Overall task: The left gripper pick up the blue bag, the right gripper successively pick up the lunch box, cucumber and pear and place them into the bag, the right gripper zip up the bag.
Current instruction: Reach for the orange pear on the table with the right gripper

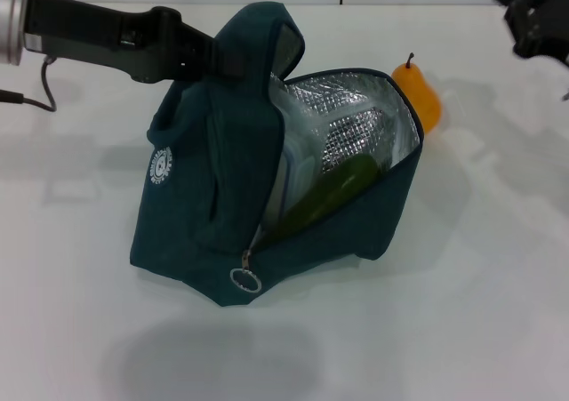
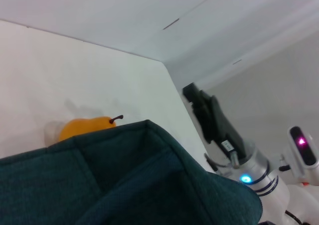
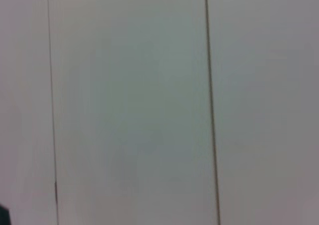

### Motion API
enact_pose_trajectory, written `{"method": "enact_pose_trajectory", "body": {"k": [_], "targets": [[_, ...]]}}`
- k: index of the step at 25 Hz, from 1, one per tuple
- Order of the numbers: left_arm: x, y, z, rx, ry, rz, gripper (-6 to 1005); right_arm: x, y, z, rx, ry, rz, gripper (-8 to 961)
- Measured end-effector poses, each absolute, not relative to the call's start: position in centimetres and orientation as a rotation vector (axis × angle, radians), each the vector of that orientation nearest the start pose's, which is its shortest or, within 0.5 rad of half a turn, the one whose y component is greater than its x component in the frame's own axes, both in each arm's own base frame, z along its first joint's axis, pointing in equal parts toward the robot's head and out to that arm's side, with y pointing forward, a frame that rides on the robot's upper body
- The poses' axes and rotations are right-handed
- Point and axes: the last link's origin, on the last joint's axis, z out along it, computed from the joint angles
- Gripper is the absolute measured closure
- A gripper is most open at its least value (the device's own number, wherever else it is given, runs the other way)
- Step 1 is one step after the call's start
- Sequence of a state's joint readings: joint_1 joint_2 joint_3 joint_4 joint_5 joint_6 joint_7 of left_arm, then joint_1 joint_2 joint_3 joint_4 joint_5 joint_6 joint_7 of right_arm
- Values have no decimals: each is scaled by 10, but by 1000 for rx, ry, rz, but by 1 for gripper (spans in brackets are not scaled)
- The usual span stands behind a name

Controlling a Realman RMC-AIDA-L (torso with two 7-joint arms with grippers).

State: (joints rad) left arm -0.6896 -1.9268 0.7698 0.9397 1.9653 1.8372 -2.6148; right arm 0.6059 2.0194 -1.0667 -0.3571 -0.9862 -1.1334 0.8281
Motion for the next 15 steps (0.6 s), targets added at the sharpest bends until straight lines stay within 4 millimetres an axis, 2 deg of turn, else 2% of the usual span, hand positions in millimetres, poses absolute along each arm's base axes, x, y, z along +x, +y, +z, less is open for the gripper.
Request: {"method": "enact_pose_trajectory", "body": {"k": [7,15], "targets": [[-179,366,89,-2644,-1730,-632,957,237,409,-15,-2176,472,864,901],[-173,369,87,-2660,-1715,-632,957,233,421,-40,-2217,583,751,622]]}}
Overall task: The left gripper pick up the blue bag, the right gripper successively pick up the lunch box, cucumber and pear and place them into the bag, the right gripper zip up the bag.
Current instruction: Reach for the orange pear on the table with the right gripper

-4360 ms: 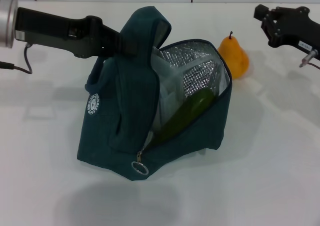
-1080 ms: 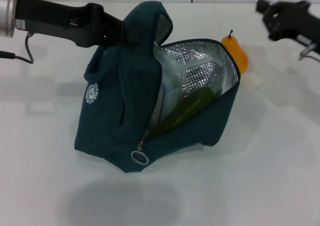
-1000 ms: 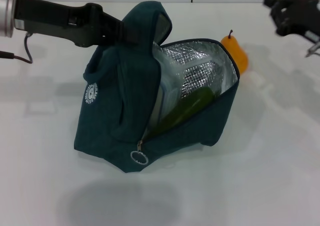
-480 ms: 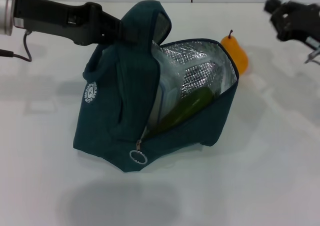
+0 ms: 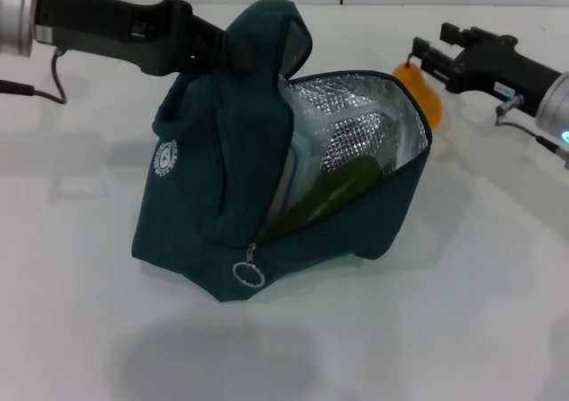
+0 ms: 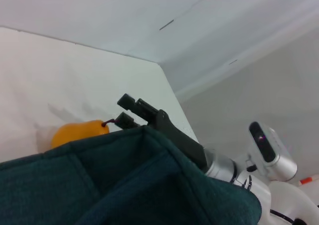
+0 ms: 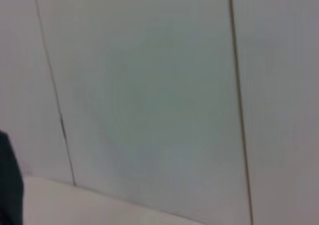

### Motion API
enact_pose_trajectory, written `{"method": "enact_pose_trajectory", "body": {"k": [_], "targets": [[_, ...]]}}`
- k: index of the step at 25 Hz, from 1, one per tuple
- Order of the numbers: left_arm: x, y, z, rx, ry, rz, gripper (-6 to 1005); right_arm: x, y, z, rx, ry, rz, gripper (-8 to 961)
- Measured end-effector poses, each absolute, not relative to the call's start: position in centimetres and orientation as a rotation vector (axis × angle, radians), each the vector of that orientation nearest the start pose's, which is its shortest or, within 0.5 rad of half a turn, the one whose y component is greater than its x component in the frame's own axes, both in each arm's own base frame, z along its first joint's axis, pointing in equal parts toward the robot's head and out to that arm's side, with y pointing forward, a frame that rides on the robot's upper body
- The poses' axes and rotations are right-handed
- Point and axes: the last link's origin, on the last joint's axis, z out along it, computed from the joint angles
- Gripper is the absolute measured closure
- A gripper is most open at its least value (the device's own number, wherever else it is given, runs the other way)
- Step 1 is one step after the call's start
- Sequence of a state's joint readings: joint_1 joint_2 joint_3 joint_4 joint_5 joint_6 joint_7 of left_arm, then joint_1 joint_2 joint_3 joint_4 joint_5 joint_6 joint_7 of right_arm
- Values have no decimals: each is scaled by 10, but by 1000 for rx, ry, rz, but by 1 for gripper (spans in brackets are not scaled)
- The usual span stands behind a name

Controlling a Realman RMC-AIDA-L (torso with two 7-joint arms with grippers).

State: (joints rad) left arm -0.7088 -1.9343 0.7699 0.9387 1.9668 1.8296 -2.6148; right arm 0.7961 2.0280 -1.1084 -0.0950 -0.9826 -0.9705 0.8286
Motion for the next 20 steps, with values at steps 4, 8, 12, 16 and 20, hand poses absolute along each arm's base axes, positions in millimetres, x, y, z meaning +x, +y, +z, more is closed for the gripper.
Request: {"method": "enact_pose_trajectory", "body": {"k": [4,8,12,16,20], "targets": [[-173,369,86,-2657,-1717,-633,957,229,419,-44,-2257,549,740,463],[-174,368,86,-2654,-1722,-633,957,227,416,-46,-2289,510,732,301],[-173,369,86,-2655,-1723,-633,957,227,415,-46,-2293,487,735,178],[-171,370,86,-2659,-1718,-633,957,225,416,-46,-2296,458,726,69],[-169,371,84,-2667,-1728,-636,957,222,419,-46,-2300,438,716,75]]}}
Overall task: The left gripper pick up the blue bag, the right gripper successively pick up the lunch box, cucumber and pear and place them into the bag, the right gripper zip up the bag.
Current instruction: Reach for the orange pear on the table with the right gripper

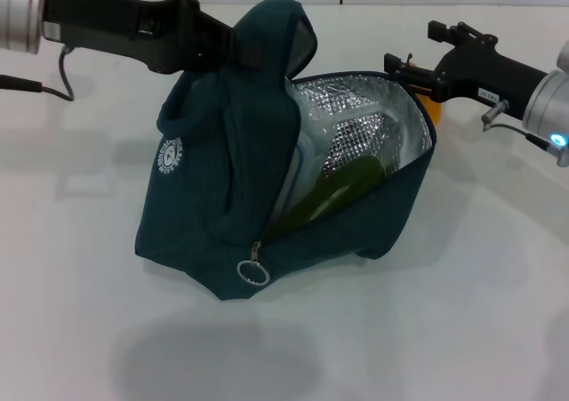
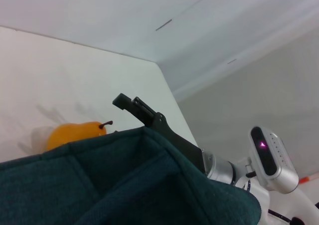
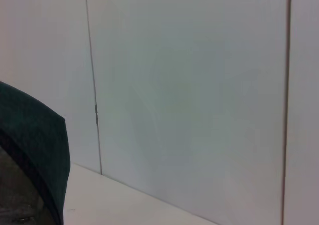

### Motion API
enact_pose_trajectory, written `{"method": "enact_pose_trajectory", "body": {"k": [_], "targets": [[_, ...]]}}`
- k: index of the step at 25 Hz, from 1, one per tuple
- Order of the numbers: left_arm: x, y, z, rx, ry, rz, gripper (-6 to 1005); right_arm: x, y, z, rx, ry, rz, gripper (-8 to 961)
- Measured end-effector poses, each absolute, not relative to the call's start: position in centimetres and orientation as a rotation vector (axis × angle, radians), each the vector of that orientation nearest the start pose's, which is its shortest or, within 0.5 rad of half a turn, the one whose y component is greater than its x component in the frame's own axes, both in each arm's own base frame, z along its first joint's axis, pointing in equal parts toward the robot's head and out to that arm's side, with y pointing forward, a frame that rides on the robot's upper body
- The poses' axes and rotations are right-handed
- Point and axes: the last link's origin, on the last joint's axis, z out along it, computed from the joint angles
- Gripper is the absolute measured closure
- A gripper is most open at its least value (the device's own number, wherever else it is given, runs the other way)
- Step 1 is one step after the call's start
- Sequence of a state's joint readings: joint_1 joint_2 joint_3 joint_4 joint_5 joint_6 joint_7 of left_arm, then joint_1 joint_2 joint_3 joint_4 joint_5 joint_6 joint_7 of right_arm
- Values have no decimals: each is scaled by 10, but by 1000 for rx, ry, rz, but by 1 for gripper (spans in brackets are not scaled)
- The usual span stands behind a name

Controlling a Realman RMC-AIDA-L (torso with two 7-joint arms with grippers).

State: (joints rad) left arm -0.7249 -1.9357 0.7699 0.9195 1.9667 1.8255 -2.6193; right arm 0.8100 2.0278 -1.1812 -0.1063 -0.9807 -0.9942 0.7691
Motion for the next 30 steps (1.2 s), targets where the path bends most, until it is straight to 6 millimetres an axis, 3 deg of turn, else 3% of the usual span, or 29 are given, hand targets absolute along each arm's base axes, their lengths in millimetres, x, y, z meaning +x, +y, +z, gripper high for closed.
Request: {"method": "enact_pose_trajectory", "body": {"k": [30], "targets": [[-168,373,85,-2674,-1719,-631,957,226,423,-52,-2298,514,655,183]]}}
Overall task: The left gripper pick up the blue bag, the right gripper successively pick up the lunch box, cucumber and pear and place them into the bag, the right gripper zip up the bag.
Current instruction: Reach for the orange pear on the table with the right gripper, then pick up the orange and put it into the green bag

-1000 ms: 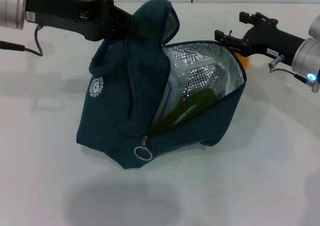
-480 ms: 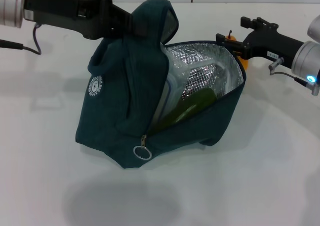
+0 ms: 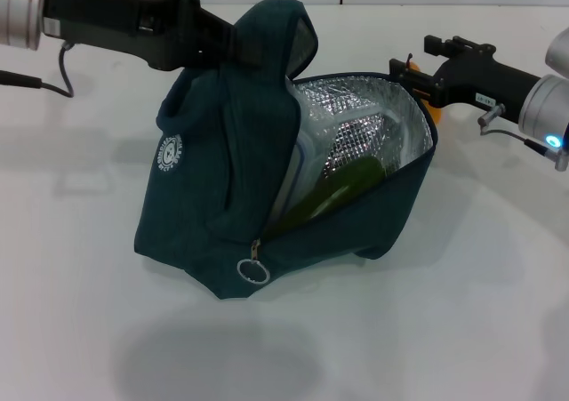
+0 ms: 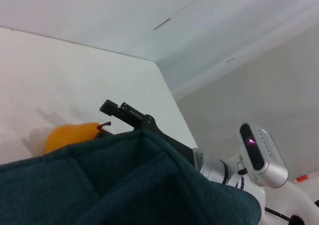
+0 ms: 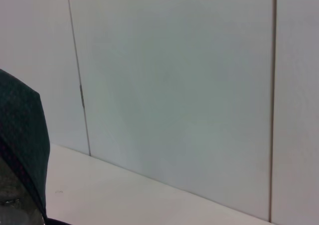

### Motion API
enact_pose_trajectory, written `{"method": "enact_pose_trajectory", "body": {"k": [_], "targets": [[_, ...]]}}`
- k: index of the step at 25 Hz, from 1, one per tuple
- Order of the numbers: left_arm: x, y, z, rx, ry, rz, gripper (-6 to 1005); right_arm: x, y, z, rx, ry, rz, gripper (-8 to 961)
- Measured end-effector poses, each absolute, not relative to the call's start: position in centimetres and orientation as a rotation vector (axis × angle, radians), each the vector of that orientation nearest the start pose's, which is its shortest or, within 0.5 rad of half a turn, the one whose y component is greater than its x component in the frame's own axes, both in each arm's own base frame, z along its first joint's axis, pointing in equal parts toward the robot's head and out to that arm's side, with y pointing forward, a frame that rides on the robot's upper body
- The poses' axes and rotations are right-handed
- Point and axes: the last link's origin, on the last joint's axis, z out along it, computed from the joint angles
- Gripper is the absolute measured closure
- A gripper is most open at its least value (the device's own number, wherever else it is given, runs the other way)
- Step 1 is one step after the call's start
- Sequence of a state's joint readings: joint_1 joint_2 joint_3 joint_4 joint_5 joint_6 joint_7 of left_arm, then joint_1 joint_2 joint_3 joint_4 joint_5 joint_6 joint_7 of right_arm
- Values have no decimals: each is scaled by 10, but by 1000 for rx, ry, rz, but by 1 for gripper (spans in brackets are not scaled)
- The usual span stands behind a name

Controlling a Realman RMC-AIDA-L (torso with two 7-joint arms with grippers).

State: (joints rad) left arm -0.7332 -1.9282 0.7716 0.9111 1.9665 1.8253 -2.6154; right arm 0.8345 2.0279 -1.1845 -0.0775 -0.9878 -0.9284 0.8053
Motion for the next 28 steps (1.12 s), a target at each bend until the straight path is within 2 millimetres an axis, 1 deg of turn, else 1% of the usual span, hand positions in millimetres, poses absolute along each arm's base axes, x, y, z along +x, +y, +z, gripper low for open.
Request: {"method": "enact_pose_trajectory", "body": {"k": [2,12,28], "targets": [[-168,373,85,-2674,-1719,-630,957,225,423,-51,-2301,506,654,191],[-168,373,85,-2674,-1719,-630,957,223,425,-52,-2306,498,644,658],[-168,373,85,-2675,-1719,-630,957,225,423,-52,-2314,490,643,748]]}}
